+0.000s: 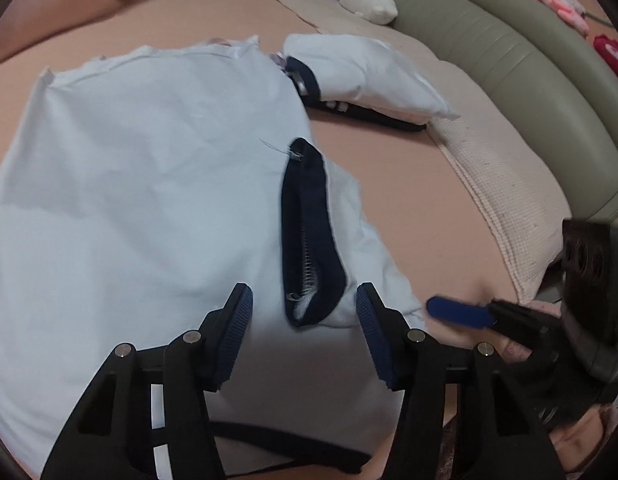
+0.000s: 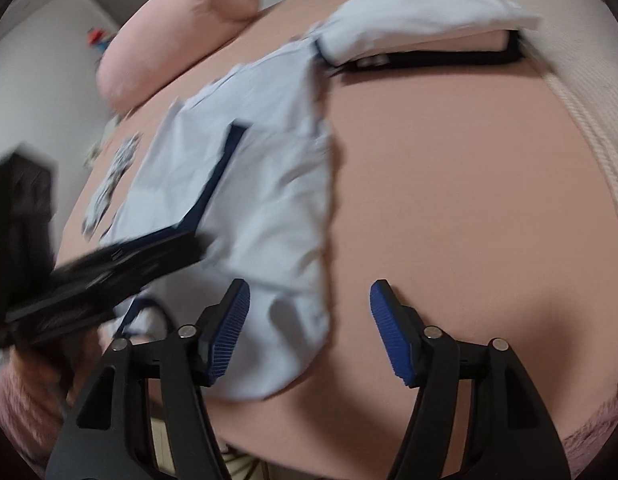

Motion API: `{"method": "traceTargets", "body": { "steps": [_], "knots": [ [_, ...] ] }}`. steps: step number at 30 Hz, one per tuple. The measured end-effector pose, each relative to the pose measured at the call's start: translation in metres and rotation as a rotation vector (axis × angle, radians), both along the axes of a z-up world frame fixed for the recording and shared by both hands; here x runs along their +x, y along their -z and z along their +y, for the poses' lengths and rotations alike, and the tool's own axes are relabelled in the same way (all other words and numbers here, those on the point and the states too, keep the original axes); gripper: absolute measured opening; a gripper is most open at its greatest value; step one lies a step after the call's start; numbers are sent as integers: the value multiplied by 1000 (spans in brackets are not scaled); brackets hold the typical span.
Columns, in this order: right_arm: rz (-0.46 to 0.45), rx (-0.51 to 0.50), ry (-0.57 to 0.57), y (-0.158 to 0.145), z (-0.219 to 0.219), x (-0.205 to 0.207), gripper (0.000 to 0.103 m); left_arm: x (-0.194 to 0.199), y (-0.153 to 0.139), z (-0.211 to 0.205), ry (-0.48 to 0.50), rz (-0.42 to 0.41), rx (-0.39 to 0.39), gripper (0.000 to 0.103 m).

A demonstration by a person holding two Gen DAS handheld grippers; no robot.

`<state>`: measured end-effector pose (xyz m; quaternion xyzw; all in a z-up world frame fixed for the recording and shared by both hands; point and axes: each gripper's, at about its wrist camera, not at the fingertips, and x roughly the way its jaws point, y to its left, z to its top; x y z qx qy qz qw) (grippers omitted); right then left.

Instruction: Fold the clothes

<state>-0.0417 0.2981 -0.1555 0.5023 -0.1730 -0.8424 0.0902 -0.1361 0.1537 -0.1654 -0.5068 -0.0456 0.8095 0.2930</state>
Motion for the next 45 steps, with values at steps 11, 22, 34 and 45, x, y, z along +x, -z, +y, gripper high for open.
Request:
{"method": "traceTargets", "body": {
  "steps": [11, 22, 34, 45],
  "knots": [
    [42, 304, 100, -6, -8, 12, 79, 1, -5, 24, 33, 69, -66, 15],
    [-64, 364, 239, 7, 24, 19, 85, -10, -21, -16, -65, 61, -76, 5],
    [-11, 228, 100, 12, 7, 3, 86, 9, 0, 32, 114, -8, -29, 5],
    [55, 116, 128, 3, 9, -16, 86, 3, -83, -14, -10, 105, 162, 5]
  ]
}}
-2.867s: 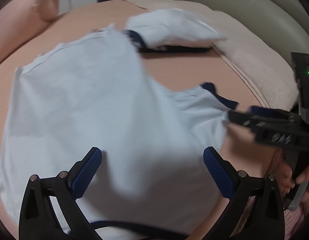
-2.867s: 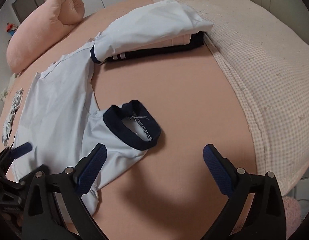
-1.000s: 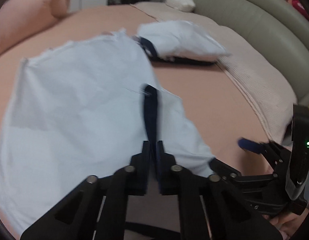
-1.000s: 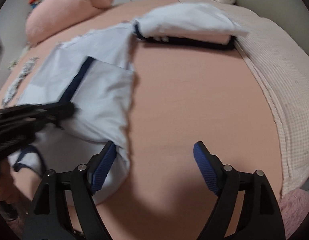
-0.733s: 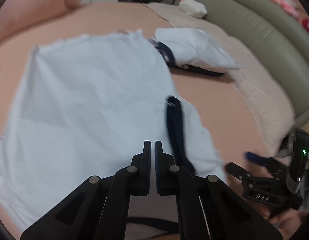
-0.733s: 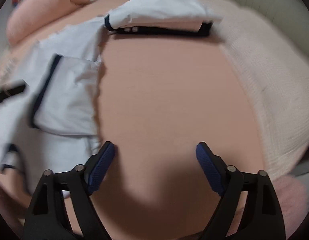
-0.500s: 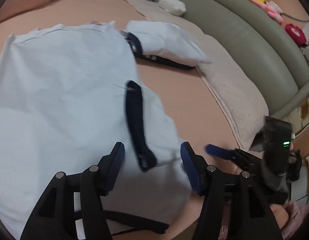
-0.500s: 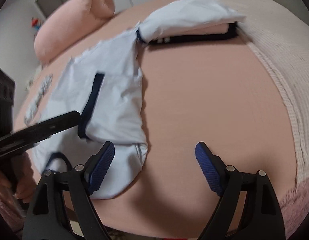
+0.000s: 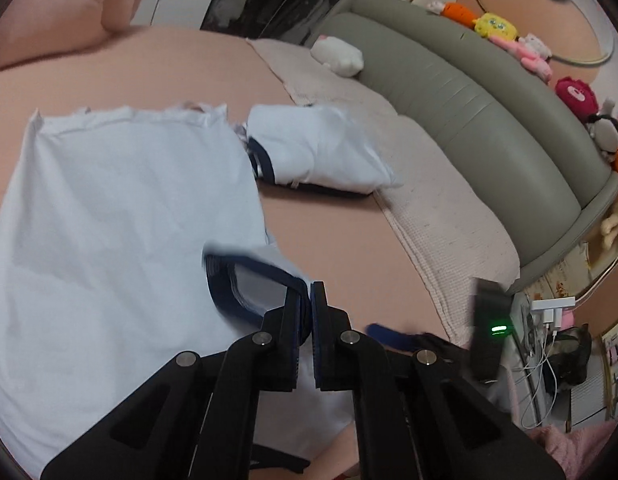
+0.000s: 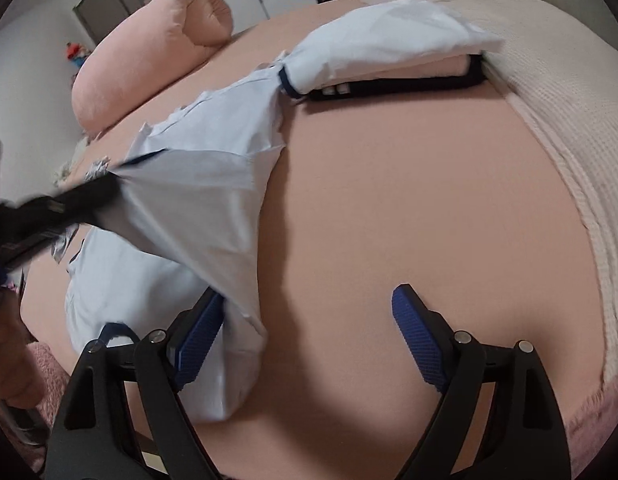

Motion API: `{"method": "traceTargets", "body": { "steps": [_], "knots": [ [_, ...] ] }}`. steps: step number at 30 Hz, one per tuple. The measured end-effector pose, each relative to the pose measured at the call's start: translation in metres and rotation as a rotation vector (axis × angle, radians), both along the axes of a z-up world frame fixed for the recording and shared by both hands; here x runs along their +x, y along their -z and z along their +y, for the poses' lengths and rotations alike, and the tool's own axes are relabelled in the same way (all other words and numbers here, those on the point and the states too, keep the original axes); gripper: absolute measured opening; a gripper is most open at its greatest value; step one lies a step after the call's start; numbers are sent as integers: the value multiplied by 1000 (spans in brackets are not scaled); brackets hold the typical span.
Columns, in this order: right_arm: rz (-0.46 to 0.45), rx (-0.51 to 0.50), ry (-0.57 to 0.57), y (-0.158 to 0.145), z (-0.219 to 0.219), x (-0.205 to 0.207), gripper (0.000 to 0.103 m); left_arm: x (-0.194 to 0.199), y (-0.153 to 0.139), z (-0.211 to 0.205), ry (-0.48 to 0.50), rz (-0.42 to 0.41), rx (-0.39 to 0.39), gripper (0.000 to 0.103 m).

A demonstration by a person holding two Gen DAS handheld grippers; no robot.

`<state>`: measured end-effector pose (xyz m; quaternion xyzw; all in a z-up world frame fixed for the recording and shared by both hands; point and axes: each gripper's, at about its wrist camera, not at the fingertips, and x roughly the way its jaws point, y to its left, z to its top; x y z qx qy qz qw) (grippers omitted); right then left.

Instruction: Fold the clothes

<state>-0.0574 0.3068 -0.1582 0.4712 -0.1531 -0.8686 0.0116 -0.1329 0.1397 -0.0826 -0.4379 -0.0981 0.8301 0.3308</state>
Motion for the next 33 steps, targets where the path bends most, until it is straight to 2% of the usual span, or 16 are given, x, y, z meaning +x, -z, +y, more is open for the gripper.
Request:
{"method": "traceTargets", "body": {
  "steps": [2, 4, 6, 10, 14, 16, 18, 20, 23, 25, 26, 27, 28, 30, 31, 33],
  "knots": [
    [-20, 40, -42, 5, -14, -10, 86, 0, 1, -1, 16, -3, 2, 5],
    [-23, 98, -41, 6, -25, -13, 83, 2, 11, 1, 17, -13, -34, 5],
    [-23, 150, 53, 5, -19, -13, 81, 4, 24, 3, 12, -25, -80, 5],
    [-11, 106, 206, -1, 10, 3, 81, 9, 63, 12, 42, -77, -182, 5],
    [-59, 175, 249, 1, 8, 18, 81, 15, 93, 24, 87, -122, -248, 5],
    [-108, 203, 267, 8, 5, 25, 80, 13, 94, 21, 95, -135, -238, 7],
    [-135, 237, 264, 15, 2, 27, 81, 5, 92, 12, 84, -188, -194, 9],
    [-110, 239, 233, 7, -1, 28, 81, 2, 83, -1, 61, -202, -139, 9],
    [-19, 175, 183, -10, -3, 32, 81, 2, 66, -23, 38, -189, -48, 11],
    [20, 147, 160, -21, -4, 37, 82, -1, 61, -26, 43, -192, -53, 17],
    [41, 129, 148, -27, -4, 39, 82, -2, 60, -24, 57, -176, -70, 21],
    [59, 131, 146, -30, -5, 37, 82, -1, 62, -19, 72, -160, -102, 34],
    [70, 164, 155, -31, -7, 31, 84, -1, 66, -15, 79, -155, -142, 40],
    [49, 281, 134, -24, -15, 16, 85, -3, 84, -5, 64, -181, -276, 39],
    [17, 324, 116, -15, -19, 10, 85, -2, 91, -4, 54, -189, -322, 35],
    [-98, 362, 103, 11, -17, 0, 83, 3, 86, -10, 40, -150, -349, 33]
  ]
}}
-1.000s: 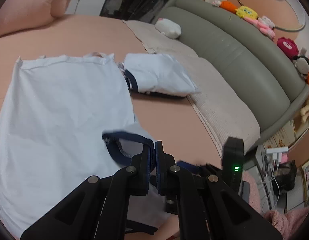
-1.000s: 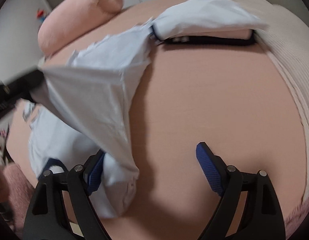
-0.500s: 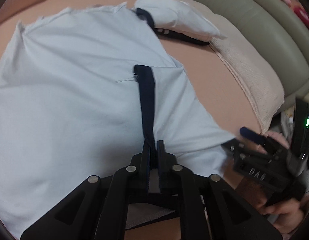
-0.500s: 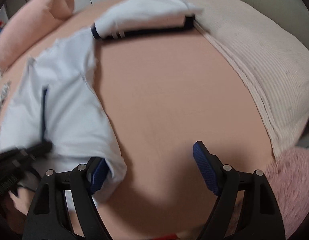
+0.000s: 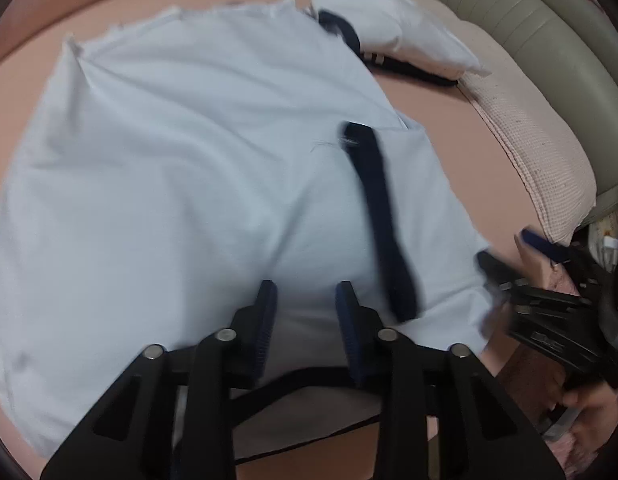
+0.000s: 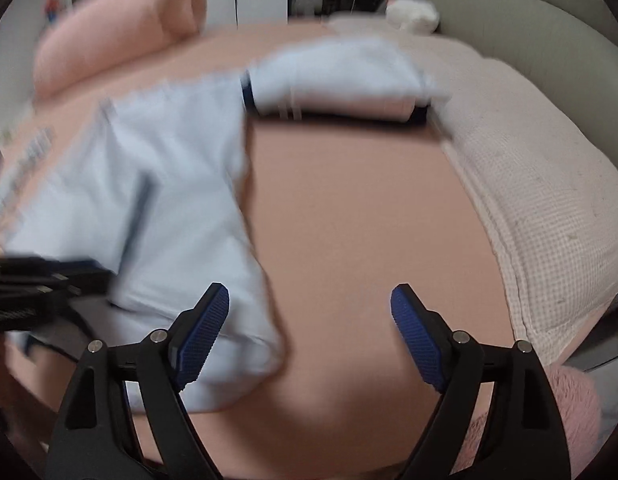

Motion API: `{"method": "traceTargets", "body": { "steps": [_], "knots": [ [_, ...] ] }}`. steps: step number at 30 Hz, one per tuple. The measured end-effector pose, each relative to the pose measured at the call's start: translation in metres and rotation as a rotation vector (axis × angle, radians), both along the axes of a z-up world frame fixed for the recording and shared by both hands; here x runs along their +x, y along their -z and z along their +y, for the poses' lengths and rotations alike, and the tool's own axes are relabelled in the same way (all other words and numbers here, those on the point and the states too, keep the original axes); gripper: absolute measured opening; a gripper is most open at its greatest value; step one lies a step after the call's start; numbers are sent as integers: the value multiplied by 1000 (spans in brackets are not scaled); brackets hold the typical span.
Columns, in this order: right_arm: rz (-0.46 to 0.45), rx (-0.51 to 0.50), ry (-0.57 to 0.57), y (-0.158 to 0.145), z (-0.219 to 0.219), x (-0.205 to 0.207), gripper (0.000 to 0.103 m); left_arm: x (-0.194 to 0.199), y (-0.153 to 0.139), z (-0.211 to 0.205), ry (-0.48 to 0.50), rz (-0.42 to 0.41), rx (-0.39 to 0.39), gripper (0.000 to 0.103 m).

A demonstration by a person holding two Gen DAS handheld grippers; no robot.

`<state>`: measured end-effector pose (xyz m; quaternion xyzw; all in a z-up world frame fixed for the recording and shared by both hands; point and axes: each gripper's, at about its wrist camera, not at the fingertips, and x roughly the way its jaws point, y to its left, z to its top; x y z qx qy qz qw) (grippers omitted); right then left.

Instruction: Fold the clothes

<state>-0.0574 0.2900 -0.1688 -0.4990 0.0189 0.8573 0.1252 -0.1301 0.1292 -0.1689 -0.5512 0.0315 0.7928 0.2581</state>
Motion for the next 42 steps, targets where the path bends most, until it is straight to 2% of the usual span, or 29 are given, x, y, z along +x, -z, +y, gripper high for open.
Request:
{"method": "traceTargets", "body": {
  "steps": [1, 4, 6, 9, 11, 12, 14, 17, 18, 19, 20, 22, 25, 27, 28, 30, 31, 33, 35, 37, 38, 39, 40, 41, 42],
  "knots": [
    [-36, -36, 14, 9, 6, 0, 83, 3, -5, -7, -7, 12, -9, 33],
    [37, -101, 53, -6, 18, 11, 84, 13, -24, -52, -103, 58, 44, 33],
    [81, -144, 64, -17, 20, 18, 84, 21, -27, -91, -232, 29, 91, 33],
    [76, -263, 24, -23, 11, 24, 84, 43, -25, -148, -431, -9, 109, 33],
    [23, -332, 14, -15, -1, 26, 84, 55, -19, -182, -561, -35, 121, 33],
    [-12, -359, 17, -9, -6, 27, 84, 61, -13, -199, -625, -62, 154, 33],
    [-51, -387, 22, 1, -12, 27, 84, 63, 2, -218, -684, -133, 197, 33],
    [-87, -421, 18, 11, -19, 25, 76, 69, 19, -230, -708, -212, 307, 33],
    [-86, -434, 2, 8, -20, 23, 68, 71, 21, -232, -707, -220, 358, 33],
    [-83, -455, -6, 7, -21, 21, 59, 71, 21, -231, -697, -210, 366, 33],
    [-78, -489, -10, 8, -21, 17, 58, 71, 21, -230, -688, -201, 373, 33],
    [-67, -550, -9, 15, -23, 10, 58, 66, 25, -230, -698, -162, 306, 33],
    [-49, -554, 46, 25, -26, 0, 61, 60, 28, -238, -769, -139, 346, 34],
    [-17, -547, 65, 21, -35, 0, 69, 61, 24, -237, -796, -117, 332, 36],
    [-17, -536, 68, 20, -39, -3, 69, 63, 20, -239, -814, -102, 317, 38],
    [-19, -514, 70, 17, -43, -6, 65, 70, 11, -244, -857, -62, 267, 45],
    [-18, -515, 69, 15, -44, -4, 61, 72, 10, -248, -857, -58, 274, 52],
    [-15, -521, 92, 15, -41, 2, 58, 73, 14, -254, -843, -77, 301, 57],
    [-16, -548, 119, 20, -35, 2, 56, 64, 28, -253, -829, -111, 324, 57],
    [-15, -554, 133, 21, -31, -3, 57, 58, 27, -249, -801, -75, 318, 57],
    [-11, -536, 126, 20, -33, -8, 57, 57, 23, -246, -768, -59, 335, 55],
    [-12, -512, 110, 20, -36, -13, 59, 55, 21, -244, -728, -55, 368, 30],
    [-18, -486, 91, 21, -40, -17, 56, 55, 20, -241, -715, -50, 350, 11],
    [-23, -461, 70, 20, -45, -20, 52, 55, 19, -239, -702, -45, 332, 11],
    [-28, -436, 48, 18, -50, -21, 33, 54, 17, -236, -690, -40, 314, 8]
  ]
}}
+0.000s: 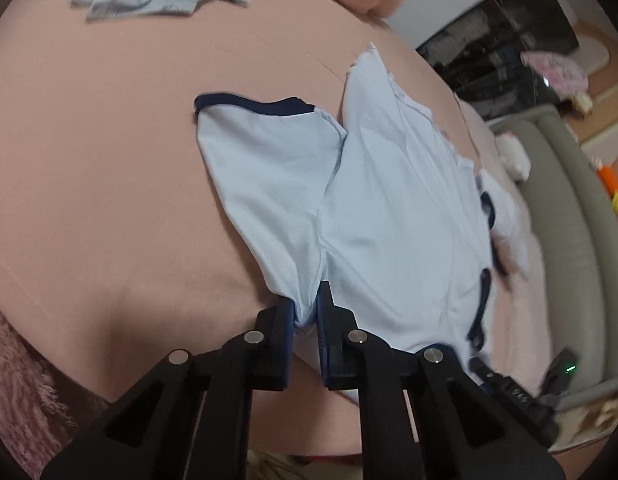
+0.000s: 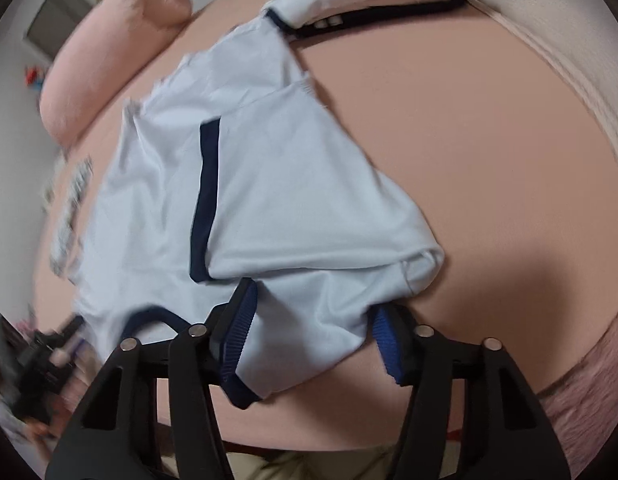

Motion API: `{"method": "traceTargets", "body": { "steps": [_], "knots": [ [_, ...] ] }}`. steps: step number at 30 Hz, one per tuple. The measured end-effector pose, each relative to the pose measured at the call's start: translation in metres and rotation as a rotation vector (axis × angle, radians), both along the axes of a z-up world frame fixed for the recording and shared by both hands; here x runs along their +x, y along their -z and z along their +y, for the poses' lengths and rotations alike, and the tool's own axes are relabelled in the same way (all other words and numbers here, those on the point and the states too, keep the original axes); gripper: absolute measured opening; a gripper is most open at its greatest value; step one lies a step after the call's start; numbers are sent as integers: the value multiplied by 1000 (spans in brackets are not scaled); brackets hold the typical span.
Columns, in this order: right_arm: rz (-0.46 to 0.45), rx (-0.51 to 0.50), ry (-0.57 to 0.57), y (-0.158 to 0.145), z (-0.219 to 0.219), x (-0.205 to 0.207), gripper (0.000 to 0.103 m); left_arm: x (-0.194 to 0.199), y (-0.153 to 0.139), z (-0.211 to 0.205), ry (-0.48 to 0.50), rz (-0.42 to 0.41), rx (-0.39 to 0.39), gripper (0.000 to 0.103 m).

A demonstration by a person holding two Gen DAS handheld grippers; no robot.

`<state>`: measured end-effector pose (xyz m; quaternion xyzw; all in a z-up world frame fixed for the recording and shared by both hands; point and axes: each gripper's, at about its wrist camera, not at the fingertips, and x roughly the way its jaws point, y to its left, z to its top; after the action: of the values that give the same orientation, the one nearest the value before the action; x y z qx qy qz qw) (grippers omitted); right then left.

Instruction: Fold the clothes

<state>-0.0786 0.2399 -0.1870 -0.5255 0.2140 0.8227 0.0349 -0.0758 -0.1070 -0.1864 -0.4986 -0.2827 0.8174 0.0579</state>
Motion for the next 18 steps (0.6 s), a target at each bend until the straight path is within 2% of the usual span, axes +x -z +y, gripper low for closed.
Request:
{"method": "traceTargets", "body": {
  "steps": [1, 3, 5, 8, 10, 12, 15, 17, 18],
  "knots": [
    [2, 0, -25, -2, -5, -1, 16, 4, -1, -2, -9, -3, -18, 7],
    [11, -19, -51, -5, -11, 2, 9, 10, -4, -11, -41, -6, -16, 7],
    [33, -7, -66, -10, -16, 8, 7, 21, -11, -20, -59, -8, -30, 7],
    [57, -2, -79, -18, -19, 19, 5, 22, -19, -5, -62, -16, -61, 7],
    [54, -1, -72, -20, -19, 23, 5, 30, -24, -2, -54, -21, -118, 7],
    [40, 18, -80, -17, -22, 23, 5, 27, -16, 0, -27, -53, -151, 7],
    [-34, 71, -113, 4, -30, 11, 7, 14, 7, 10, 1, -153, -132, 11],
    [-43, 39, -102, 6, -26, 8, 8, 17, 4, 8, 9, -149, -110, 11],
    [-47, 19, -96, 2, -24, 9, 14, 20, 0, 5, 13, -163, -101, 13]
  ]
}}
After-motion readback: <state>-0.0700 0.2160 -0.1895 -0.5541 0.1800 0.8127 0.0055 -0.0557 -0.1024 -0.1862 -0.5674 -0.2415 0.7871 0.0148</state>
